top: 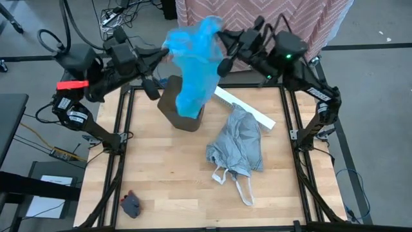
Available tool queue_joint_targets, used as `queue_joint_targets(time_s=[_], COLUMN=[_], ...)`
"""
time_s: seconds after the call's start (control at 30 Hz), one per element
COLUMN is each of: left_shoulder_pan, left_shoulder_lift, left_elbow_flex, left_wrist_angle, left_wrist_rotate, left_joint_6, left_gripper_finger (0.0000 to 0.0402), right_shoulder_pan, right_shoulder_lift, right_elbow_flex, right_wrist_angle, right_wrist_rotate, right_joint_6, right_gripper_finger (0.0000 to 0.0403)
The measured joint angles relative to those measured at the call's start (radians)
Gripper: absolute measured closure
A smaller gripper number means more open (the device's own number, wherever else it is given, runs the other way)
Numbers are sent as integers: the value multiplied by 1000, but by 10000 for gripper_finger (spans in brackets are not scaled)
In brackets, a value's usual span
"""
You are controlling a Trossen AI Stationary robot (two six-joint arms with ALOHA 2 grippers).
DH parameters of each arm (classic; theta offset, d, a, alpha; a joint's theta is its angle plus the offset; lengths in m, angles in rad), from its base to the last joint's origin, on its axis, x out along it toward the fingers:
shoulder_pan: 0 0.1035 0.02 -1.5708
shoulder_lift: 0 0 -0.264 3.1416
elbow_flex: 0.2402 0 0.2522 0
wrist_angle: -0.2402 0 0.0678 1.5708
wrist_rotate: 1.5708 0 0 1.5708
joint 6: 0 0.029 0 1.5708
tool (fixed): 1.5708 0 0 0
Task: Place trash/remove bag and relplace
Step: Insert a new trash bag into the trash bin
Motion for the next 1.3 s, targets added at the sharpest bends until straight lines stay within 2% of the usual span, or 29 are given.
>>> queue_joint_targets(time_s=[0.07, 0.17, 0.27, 0.63, 0.73, 0.87, 1.13, 1.3], left_shoulder_pan=[21, 49, 82, 154, 170, 187, 194, 194], left_shoulder_lift=[-2, -10, -23, -21, -19, -55, -131, -147], left_elbow_flex=[0, 0, 0, -21, -23, -23, -23, -21], left_wrist_angle=[8, 10, -90, -463, -561, -588, -625, -664], left_wrist_rotate=[38, 44, 42, 39, -26, -58, -70, -87], left_joint_6=[65, 83, 88, -114, -121, -169, -263, -252], left_gripper_finger=[400, 400, 400, 400, 400, 400, 400, 400], right_shoulder_pan=[-6, -9, -8, -3, -2, -2, -1, -8], right_shoulder_lift=[-13, -25, -22, -4, 2, 14, 52, 86], right_elbow_flex=[0, 0, 0, -1, -1, -2, -2, -1], right_wrist_angle=[3, 10, -2, -122, -141, -135, -82, -47], right_wrist_rotate=[-2, -6, -12, -36, -61, -83, -208, -247], right_joint_6=[-3, -3, 0, 38, 54, 66, 134, 159], right_gripper_finger=[403, 403, 403, 403, 403, 403, 403, 403])
